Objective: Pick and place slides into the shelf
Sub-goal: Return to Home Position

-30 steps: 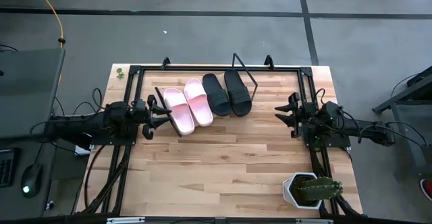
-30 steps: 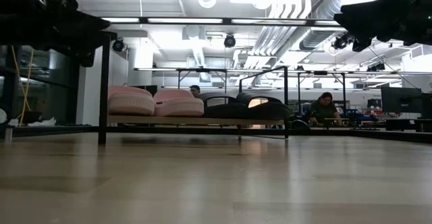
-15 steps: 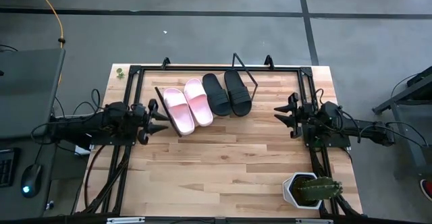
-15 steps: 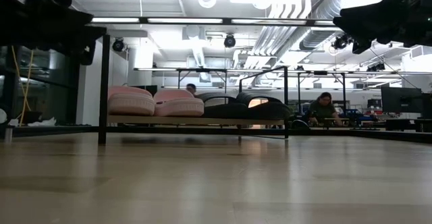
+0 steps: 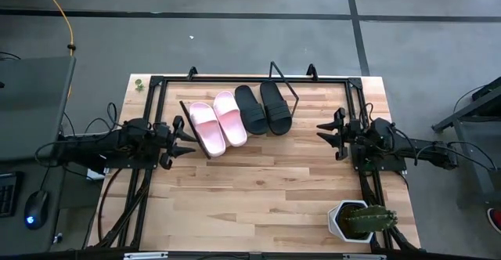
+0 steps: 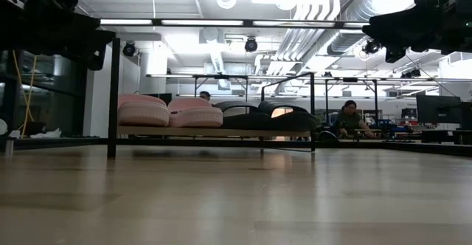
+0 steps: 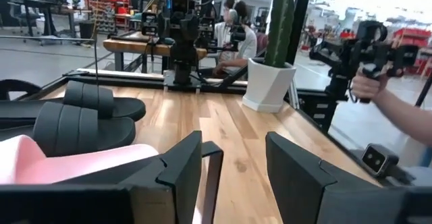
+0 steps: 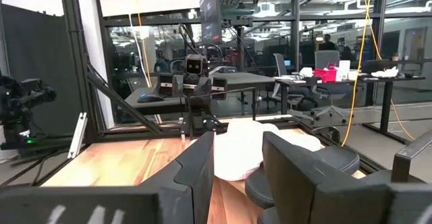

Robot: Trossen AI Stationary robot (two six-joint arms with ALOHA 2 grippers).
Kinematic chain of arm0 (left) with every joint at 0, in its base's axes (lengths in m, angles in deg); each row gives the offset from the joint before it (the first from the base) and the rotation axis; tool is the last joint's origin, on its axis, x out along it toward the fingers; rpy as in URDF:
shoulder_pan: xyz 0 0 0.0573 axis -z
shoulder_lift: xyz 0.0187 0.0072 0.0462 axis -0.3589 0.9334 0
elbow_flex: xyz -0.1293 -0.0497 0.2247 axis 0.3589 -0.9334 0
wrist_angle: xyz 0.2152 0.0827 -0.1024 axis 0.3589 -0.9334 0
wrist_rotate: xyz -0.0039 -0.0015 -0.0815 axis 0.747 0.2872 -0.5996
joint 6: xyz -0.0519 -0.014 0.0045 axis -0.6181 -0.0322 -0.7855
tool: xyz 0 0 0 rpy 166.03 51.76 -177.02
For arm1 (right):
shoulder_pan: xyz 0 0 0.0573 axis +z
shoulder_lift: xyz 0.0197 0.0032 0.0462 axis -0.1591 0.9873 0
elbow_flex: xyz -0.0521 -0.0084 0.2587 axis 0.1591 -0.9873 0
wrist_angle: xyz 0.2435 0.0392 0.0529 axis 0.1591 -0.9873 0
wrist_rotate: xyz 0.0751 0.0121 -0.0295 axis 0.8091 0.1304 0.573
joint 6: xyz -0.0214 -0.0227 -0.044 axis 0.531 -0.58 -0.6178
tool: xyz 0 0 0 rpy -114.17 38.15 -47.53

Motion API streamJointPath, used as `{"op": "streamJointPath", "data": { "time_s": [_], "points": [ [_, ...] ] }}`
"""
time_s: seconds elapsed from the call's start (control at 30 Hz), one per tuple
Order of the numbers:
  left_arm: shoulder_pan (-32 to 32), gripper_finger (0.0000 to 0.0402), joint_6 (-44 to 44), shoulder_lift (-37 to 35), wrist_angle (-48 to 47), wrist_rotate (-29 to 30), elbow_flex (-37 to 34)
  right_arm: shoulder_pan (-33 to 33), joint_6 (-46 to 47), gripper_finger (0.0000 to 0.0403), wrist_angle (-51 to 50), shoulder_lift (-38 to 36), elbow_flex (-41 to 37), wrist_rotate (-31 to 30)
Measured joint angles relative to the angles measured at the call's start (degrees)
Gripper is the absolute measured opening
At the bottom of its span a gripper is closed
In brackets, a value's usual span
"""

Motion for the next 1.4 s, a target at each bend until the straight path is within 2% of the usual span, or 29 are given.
{"op": "streamJointPath", "data": {
  "time_s": [0.2,0.4,0.6,0.77,0.9,1.1,1.4],
  "points": [
    [0.0,0.0149,3.6,0.7,0.0,1.8,0.0,0.0,0.1,0.0117,0.0,0.0,0.0,-0.2],
    [0.0,0.0149,3.4,0.7,-0.2,7.0,0.1,0.0,0.1,0.0117,0.0,0.0,0.0,-0.3],
    [0.0,0.0149,1.9,0.5,0.8,7.8,-0.3,0.0,0.1,0.0117,0.0,0.0,0.0,-1.4],
    [0.3,0.0149,1.9,0.5,7.6,8.6,-1.0,0.0,0.2,0.0117,0.0,0.0,0.0,-1.4],
    [2.9,0.0149,3.2,0.5,7.5,11.8,-1.0,0.0,0.1,0.0117,0.0,0.0,0.0,-1.4],
    [7.6,0.0149,6.6,0.5,1.9,15.9,-1.0,0.0,0.3,0.0117,-0.2,0.0,0.0,-1.4],
    [11.3,0.0150,9.0,0.5,0.9,15.9,-0.9,0.0,0.1,0.0117,-0.3,0.0,0.0,-1.4]
  ]
}}
